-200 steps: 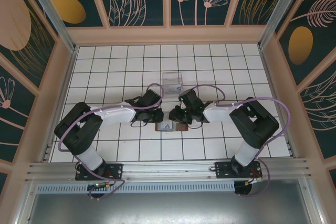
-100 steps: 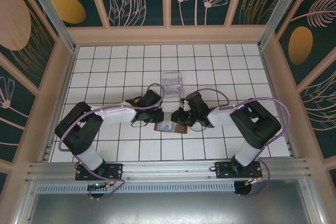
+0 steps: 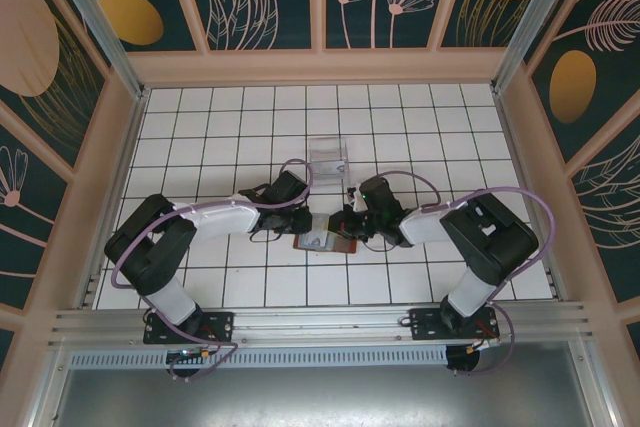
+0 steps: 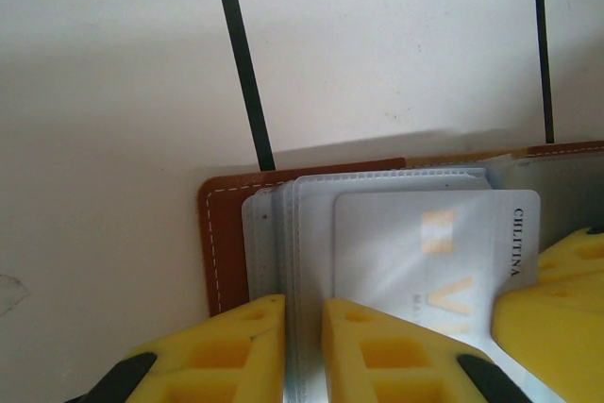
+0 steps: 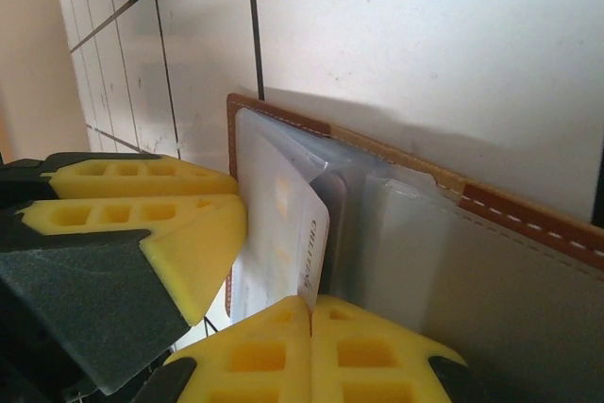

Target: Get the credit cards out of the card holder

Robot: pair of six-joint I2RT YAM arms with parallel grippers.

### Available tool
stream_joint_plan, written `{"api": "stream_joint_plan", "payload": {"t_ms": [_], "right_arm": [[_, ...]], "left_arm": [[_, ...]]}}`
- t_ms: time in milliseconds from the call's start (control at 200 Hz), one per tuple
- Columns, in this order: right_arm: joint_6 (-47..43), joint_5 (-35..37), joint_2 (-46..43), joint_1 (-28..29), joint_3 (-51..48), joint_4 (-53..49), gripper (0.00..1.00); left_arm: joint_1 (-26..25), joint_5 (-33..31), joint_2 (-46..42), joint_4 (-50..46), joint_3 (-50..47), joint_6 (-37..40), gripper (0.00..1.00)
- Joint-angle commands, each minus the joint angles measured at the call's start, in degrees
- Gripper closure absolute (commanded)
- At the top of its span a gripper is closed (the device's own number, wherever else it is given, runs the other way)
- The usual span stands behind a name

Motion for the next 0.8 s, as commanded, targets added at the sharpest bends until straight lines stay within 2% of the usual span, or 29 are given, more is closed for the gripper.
{"api": "stream_joint_plan", "payload": {"t_ms": [0,796], "right_arm": [[-0.9,-2.5,-2.0,-0.5,-1.7,-0.5,0.96],[-8.2,1.8,-11.3,-3.5,-0.6,-15.8,1.00]], "left_arm": [[-0.8,-1.0,3.8,-4.6,-2.8,-0.4,0.81],[-0.8,-1.1,0.2,-5.3,-3.6,-0.9,0.81]]}}
